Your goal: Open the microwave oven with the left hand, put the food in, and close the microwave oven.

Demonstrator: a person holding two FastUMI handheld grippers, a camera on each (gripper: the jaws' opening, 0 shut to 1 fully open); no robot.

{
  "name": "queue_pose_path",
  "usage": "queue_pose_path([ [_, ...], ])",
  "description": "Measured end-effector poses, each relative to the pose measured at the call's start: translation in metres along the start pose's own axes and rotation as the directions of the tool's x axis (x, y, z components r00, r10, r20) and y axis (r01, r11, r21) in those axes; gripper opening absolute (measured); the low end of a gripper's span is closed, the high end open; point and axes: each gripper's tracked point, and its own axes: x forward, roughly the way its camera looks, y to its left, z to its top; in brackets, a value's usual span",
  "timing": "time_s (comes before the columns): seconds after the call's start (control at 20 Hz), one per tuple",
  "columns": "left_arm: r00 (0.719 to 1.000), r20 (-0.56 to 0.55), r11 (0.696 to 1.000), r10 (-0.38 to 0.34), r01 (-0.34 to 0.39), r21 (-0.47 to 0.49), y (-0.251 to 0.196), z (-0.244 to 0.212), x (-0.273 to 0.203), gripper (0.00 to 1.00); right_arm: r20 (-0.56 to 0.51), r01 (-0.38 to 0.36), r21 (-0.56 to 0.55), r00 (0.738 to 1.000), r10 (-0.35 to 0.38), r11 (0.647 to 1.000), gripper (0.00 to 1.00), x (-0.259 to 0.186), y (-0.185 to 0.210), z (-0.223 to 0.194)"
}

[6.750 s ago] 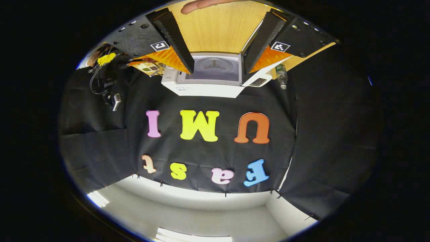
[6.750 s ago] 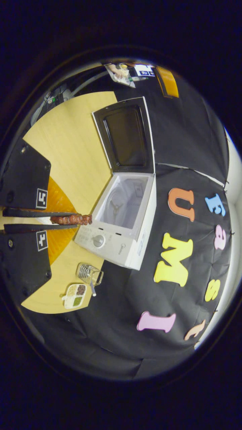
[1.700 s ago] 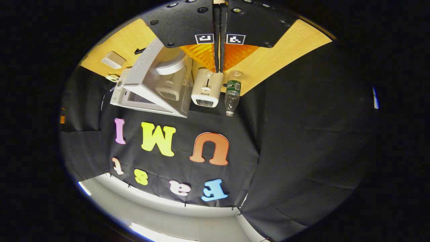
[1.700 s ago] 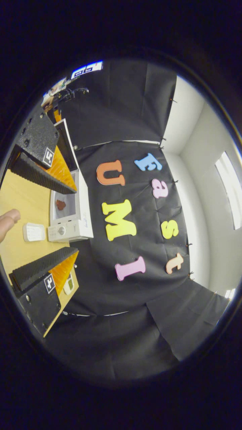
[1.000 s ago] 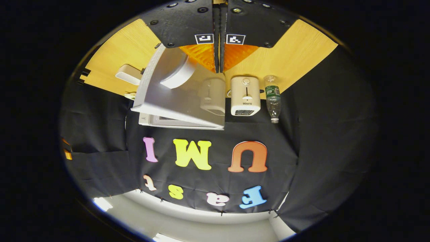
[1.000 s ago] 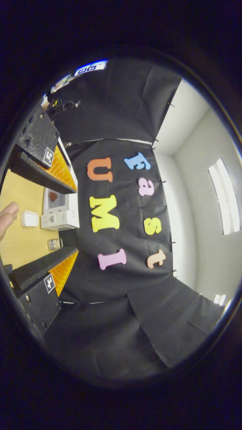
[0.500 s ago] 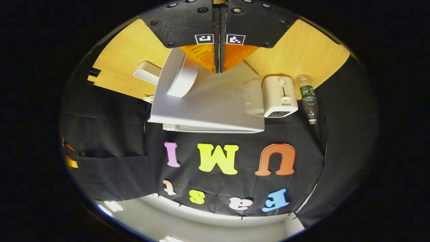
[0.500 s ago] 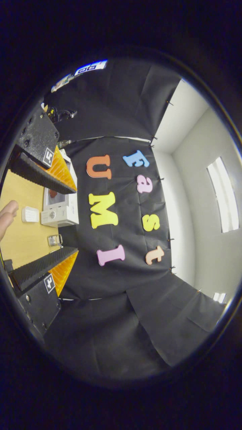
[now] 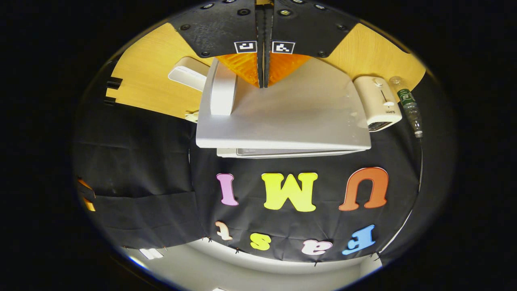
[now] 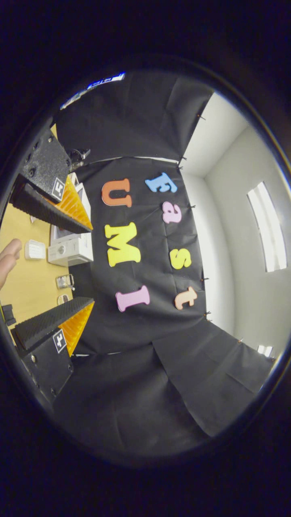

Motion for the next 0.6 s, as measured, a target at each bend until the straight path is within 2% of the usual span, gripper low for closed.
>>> queue_pose_path([
  [0.05,1.000,0.003,1.000,-0.004,0.004,-0.003,-0.004,0.002,0.010,0.00,0.003,0.008,-0.006,1.000,-0.008,1.000,0.89,0.002,-0.003,0.000],
  [0.1,1.000,0.007,1.000,-0.012,0.012,-0.003,-0.008,0.004,0.021,0.00,0.005,0.012,-0.011,1.000,-0.012,1.000,1.00,0.004,-0.005,-0.003],
  [0.4,1.000,-0.006,1.000,-0.023,0.023,0.014,-0.023,0.006,0.077,0.00,-0.010,0.008,-0.012,1.000,-0.008,1.000,1.00,0.020,-0.017,-0.016],
  [0.5,1.000,-0.005,1.000,-0.014,0.014,0.005,-0.024,0.007,0.093,0.00,-0.043,-0.035,0.014,0.998,0.035,0.999,1.00,0.024,-0.012,-0.029],
  [0.6,1.000,0.002,1.000,0.003,-0.003,-0.003,-0.022,0.008,0.108,0.00,-0.067,-0.048,0.023,0.997,0.049,0.999,1.00,0.029,-0.017,-0.037],
])
